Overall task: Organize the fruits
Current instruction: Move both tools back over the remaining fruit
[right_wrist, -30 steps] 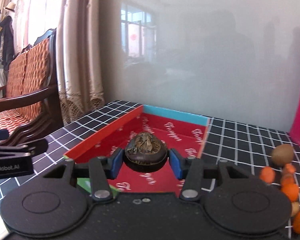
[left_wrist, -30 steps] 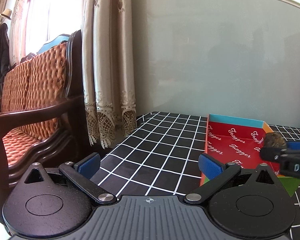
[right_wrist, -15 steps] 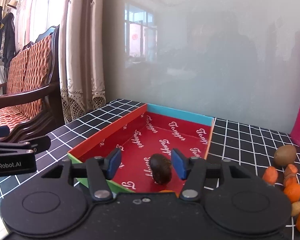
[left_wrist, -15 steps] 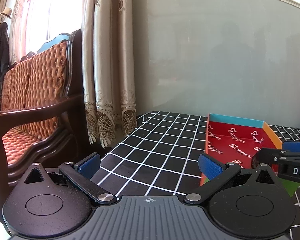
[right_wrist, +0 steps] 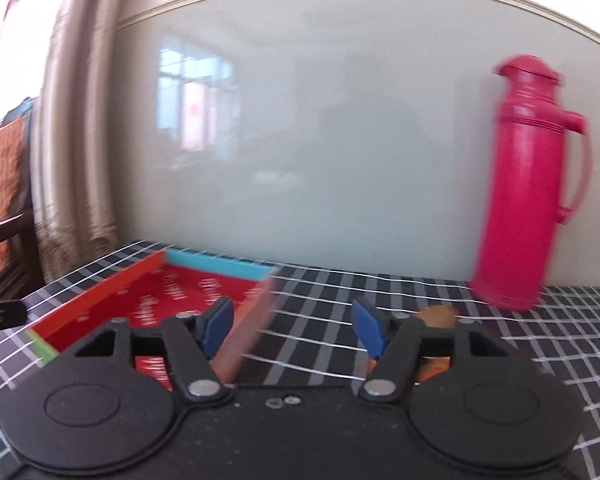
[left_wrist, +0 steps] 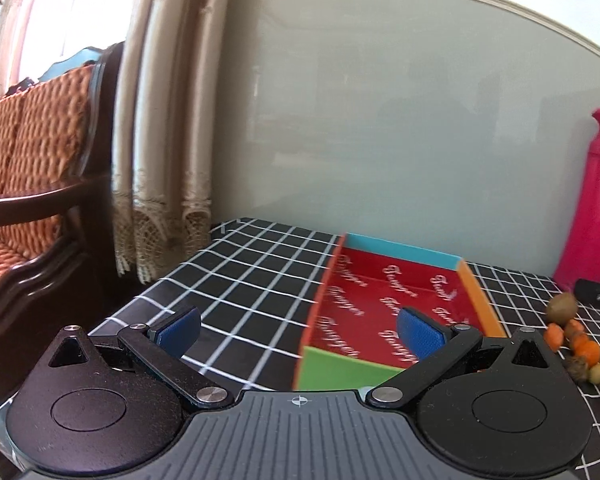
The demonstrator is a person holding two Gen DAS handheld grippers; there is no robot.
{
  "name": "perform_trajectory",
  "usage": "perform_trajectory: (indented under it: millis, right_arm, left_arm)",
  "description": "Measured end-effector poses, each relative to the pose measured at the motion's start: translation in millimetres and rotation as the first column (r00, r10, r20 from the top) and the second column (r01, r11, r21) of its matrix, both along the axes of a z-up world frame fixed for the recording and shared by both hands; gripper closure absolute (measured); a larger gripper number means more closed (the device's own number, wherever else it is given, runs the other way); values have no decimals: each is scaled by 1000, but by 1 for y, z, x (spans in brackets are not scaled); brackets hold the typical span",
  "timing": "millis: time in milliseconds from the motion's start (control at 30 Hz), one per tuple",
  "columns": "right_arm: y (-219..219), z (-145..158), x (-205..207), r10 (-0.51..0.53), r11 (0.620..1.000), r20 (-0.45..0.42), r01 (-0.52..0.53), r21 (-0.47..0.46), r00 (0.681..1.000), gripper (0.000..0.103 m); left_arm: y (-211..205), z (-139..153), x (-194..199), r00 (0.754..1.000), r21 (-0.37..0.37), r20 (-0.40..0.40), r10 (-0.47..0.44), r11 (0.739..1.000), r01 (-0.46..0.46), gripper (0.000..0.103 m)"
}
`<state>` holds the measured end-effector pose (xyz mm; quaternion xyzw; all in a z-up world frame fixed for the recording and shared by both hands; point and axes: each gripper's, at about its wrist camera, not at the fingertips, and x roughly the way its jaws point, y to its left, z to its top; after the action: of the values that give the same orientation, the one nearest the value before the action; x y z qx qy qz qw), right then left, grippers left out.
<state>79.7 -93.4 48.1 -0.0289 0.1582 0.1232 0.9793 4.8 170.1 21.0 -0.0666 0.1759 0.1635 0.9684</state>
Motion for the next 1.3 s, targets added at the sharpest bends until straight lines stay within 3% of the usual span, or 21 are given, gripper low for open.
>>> perform_trajectory:
  millis: [233,400,500,767,900,1033,1300]
  right_arm:
    - [-72,2,1,-177,982,-16,178,59,984,38]
    - [-108,3,-5,-249,965,-17,250,81,968,38]
    - [-124,0,-8,-276,959,-17,276,67,961,38]
    - [-159,-2,-21,-323,944,-26,324,61,946,38]
    - [-172,-4,-26,-338,939,-23,338,57,941,38]
    - [-185,-6,-31,-353,934,-25,354,47,935,38]
    - [-213,-12,-39,-396,917,-33,397,39,918,38]
  left_arm:
    - [-35,2,10,997,29,9,-77,997,77,0]
    - [-66,0,16,986,12,7,-168,986,168,0]
    - [-89,-3,21,972,11,5,-234,972,234,0]
    - [-150,-6,33,970,86,-25,-242,966,243,0]
    - [-167,-10,34,961,44,-30,-276,960,277,0]
    - [-188,-17,42,956,48,-66,-287,956,290,0]
    - [-235,-25,48,925,54,-64,-375,924,378,0]
